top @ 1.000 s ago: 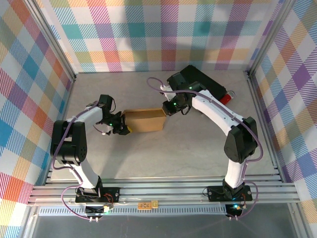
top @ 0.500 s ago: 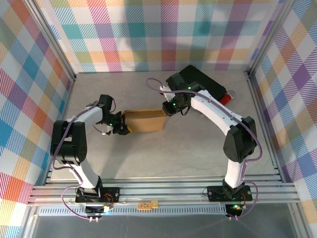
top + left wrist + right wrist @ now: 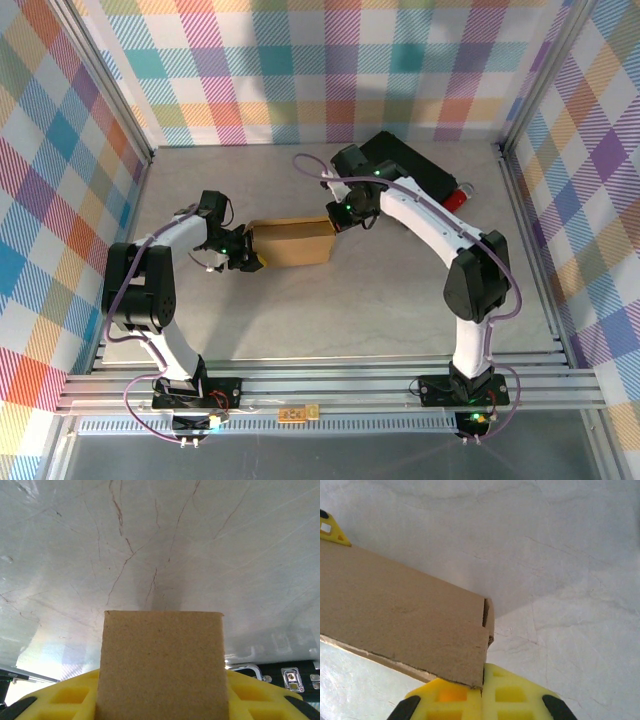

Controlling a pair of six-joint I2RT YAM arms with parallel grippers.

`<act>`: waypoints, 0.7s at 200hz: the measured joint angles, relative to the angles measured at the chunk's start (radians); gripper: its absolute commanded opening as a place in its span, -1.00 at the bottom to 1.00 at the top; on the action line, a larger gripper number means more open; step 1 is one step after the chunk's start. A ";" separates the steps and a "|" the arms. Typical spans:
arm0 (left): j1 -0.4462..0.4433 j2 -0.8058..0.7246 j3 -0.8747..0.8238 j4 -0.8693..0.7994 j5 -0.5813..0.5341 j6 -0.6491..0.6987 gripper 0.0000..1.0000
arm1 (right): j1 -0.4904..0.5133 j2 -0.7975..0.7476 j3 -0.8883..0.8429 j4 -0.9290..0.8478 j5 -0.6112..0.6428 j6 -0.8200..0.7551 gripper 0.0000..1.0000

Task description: Fold the paper box

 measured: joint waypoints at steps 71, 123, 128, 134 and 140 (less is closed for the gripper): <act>0.000 0.000 0.000 0.004 0.002 -0.006 -1.00 | 0.000 0.031 0.055 -0.058 -0.015 0.100 -1.00; 0.000 0.002 0.000 0.005 -0.005 -0.019 -1.00 | -0.003 0.067 0.105 -0.078 -0.019 0.161 -1.00; 0.000 0.002 0.000 0.007 -0.005 -0.019 -1.00 | -0.003 0.069 0.108 -0.082 -0.020 0.166 -1.00; 0.000 0.004 0.000 0.011 -0.005 -0.020 -1.00 | -0.003 0.071 0.112 -0.088 -0.022 0.174 -1.00; 0.000 0.005 0.000 0.015 -0.004 -0.021 -1.00 | -0.003 0.074 0.118 -0.093 -0.022 0.179 -1.00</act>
